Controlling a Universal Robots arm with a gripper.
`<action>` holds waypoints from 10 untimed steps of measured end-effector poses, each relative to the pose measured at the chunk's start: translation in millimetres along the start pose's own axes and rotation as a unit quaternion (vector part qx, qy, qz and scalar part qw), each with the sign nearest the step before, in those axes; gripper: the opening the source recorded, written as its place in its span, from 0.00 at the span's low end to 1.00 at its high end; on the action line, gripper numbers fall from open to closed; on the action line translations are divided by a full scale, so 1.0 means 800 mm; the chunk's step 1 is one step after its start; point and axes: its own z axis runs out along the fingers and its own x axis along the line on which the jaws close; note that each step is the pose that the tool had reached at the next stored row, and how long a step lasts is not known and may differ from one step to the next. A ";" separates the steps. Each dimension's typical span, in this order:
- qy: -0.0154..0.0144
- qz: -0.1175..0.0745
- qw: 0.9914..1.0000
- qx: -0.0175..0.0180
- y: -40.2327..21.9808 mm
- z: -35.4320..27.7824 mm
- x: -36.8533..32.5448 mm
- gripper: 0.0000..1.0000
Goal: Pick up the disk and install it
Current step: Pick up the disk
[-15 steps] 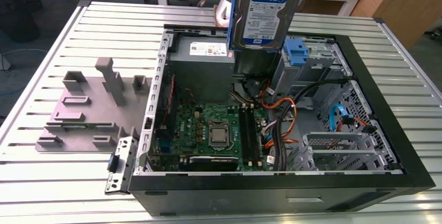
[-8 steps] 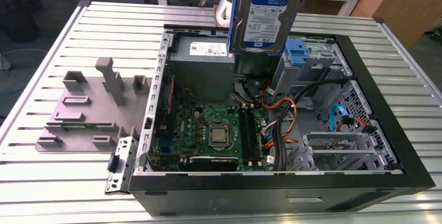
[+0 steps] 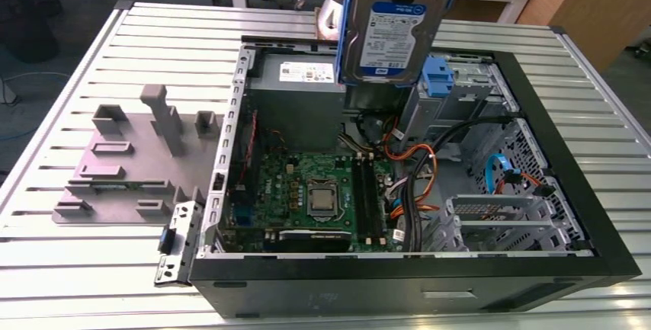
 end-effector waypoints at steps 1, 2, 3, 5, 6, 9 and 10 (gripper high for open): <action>0.000 0.000 1.000 0.000 0.0000 0.0000 0.0015 0.35; 0.000 0.000 1.000 0.000 -0.0001 -0.0001 0.0028 0.35; 0.000 0.000 1.000 0.000 -0.0001 -0.0001 0.0042 0.35; 0.000 0.000 1.000 0.000 -0.0002 -0.0002 0.0069 0.35; 0.000 0.000 1.000 0.000 -0.0002 -0.0002 0.0081 0.35; 0.000 0.000 1.000 0.000 -0.0003 -0.0002 0.0121 0.35; 0.000 0.000 1.000 0.000 -0.0004 -0.0003 0.0133 0.35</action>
